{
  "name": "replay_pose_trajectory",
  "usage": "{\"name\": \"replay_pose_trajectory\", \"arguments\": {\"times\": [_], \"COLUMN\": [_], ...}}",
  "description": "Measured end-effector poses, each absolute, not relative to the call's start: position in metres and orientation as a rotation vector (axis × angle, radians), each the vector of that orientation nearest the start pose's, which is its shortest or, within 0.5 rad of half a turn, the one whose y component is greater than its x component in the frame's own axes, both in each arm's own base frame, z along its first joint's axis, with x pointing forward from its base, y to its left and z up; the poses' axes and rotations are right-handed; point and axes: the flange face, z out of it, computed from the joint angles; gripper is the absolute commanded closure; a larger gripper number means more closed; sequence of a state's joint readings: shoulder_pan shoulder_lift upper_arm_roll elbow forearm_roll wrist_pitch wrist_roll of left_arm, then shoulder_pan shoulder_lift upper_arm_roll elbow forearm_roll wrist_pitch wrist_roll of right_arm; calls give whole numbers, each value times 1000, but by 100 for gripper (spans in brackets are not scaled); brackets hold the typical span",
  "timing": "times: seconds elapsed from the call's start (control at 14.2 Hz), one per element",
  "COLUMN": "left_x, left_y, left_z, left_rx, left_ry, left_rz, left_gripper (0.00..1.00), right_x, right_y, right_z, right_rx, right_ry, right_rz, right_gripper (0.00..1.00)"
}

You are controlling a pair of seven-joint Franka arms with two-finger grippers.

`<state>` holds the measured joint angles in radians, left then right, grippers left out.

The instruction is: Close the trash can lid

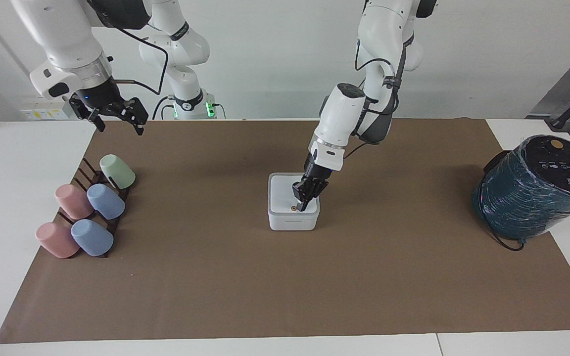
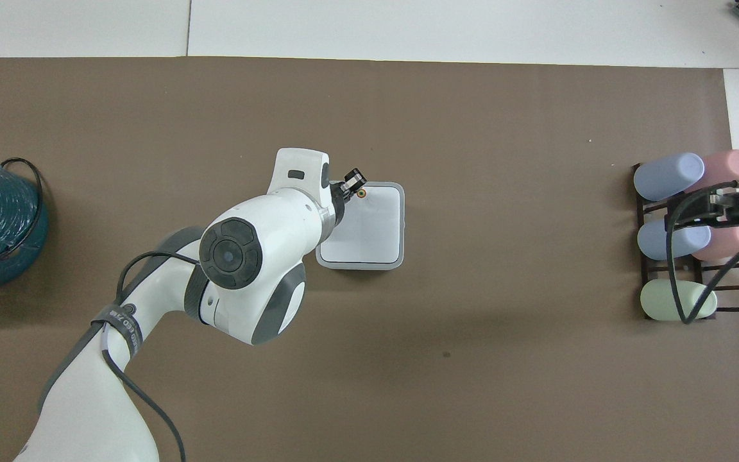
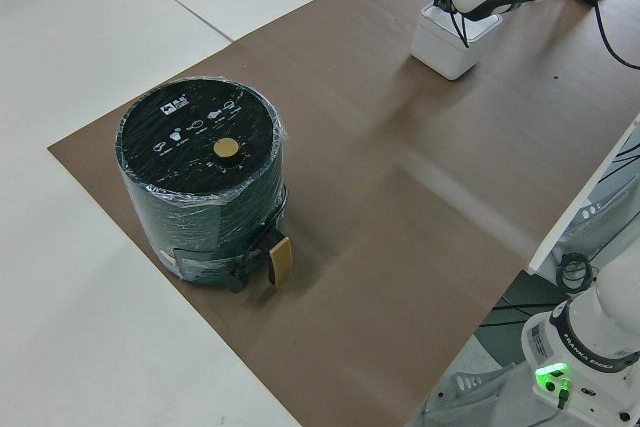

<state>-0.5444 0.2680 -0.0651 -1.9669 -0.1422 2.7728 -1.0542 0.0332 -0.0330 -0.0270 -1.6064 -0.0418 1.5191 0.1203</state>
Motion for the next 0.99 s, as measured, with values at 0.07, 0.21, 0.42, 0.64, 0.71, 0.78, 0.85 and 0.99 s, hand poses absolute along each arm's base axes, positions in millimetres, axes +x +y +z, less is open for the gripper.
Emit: {"name": "replay_pose_trajectory", "arguments": {"times": [0.07,0.21,0.42,0.64,0.71,0.78,0.85,0.99], "left_x": [535,535,536,543,548,555,564,581], "left_y": [-363,-363,-363,-365,-363,-356,-348,-324], "left_z": [397,397,393,403,412,422,433,452], "left_rx": [-3423,-3423,-3419,-3391,-3370,-3348,-3332,-3312], "left_ry": [-1004,-1004,-1001,-989,-987,-991,-995,-999], "left_rz": [-525,-524,-513,-417,-360,-316,-291,-278], "left_gripper": [90,89,88,84,84,84,84,80], "right_x": [538,538,538,538,538,538,538,538], "right_y": [-2,-2,-2,-2,-2,-2,-2,-2], "right_z": [622,622,622,622,622,622,622,622], "right_rx": [-3179,-3179,-3179,-3179,-3179,-3179,-3179,-3179], "right_ry": [183,183,183,183,183,183,183,183], "right_rz": [82,82,82,82,82,82,82,82], "right_gripper": [0,0,0,0,0,0,0,0]}}
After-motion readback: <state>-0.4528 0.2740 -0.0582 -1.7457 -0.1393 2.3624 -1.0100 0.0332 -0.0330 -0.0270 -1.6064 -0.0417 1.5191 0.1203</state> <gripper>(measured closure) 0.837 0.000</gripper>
